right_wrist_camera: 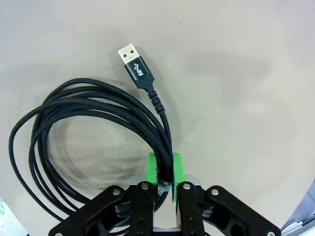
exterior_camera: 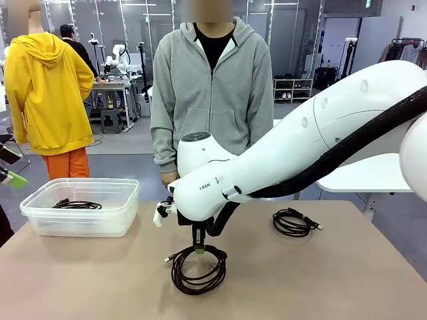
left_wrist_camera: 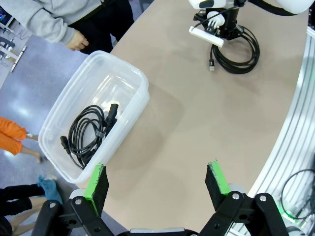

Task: Organize and store the cables.
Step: Place the USB Extension Cable into the Organizing box.

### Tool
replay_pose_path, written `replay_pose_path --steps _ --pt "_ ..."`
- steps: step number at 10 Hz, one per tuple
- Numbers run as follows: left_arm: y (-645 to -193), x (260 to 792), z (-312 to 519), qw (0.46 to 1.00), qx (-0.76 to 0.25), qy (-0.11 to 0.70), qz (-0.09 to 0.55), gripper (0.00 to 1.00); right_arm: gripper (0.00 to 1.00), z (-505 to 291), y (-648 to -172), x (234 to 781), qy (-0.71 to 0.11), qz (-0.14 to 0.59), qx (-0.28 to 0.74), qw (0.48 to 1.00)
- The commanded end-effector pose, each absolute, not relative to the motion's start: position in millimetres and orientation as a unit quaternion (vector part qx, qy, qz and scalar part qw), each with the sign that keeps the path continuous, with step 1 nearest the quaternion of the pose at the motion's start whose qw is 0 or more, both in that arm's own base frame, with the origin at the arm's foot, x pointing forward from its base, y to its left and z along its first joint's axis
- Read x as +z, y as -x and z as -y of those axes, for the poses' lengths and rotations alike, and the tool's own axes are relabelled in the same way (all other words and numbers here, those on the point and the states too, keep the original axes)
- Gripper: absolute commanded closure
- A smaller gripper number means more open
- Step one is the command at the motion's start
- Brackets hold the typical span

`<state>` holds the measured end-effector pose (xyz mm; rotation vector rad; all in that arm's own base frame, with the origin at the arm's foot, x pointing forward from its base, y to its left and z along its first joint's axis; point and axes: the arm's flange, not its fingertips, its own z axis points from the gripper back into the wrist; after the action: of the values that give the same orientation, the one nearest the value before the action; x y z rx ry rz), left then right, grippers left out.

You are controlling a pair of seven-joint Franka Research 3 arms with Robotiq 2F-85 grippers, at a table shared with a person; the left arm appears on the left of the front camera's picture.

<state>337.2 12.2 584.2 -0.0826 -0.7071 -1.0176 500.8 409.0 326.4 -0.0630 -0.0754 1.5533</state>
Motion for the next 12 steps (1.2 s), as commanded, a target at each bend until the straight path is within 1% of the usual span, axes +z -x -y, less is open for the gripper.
replay_pose_path --steps 1,2,3,4,5,8,9,10,12 --pt "-338 586 -10 0.817 -0.472 0.035 0.330 0.00 0.56 -404 -495 331 0.034 0.043 0.706 0.706" --pt "-338 586 -10 0.817 -0.472 0.035 0.330 0.00 0.41 -404 -495 332 0.033 0.043 0.706 0.706" --pt "-338 586 -10 0.817 -0.472 0.035 0.330 0.00 0.20 -402 -495 332 0.033 0.042 0.705 0.707" --pt "-338 586 -10 0.817 -0.472 0.035 0.330 0.00 0.04 -401 -495 334 0.031 0.044 0.704 0.708" --pt "-338 586 -10 0.817 -0.472 0.035 0.330 0.00 0.00 -399 -495 336 0.029 0.046 0.702 0.710" --pt "-337 584 -12 0.813 -0.477 0.039 0.331 0.00 0.00 -393 -493 345 0.027 0.053 0.700 0.712" --pt "-341 587 -13 0.814 -0.490 0.010 0.312 0.00 0.00 -386 -492 356 0.025 0.063 0.693 0.718" --pt "-350 589 -6 0.805 -0.511 0.006 0.301 0.00 0.00 -373 -489 374 0.018 0.077 0.679 0.730" --pt "-386 584 22 0.788 -0.556 0.012 0.263 0.00 0.00 -313 -478 414 -0.003 0.095 0.628 0.772"
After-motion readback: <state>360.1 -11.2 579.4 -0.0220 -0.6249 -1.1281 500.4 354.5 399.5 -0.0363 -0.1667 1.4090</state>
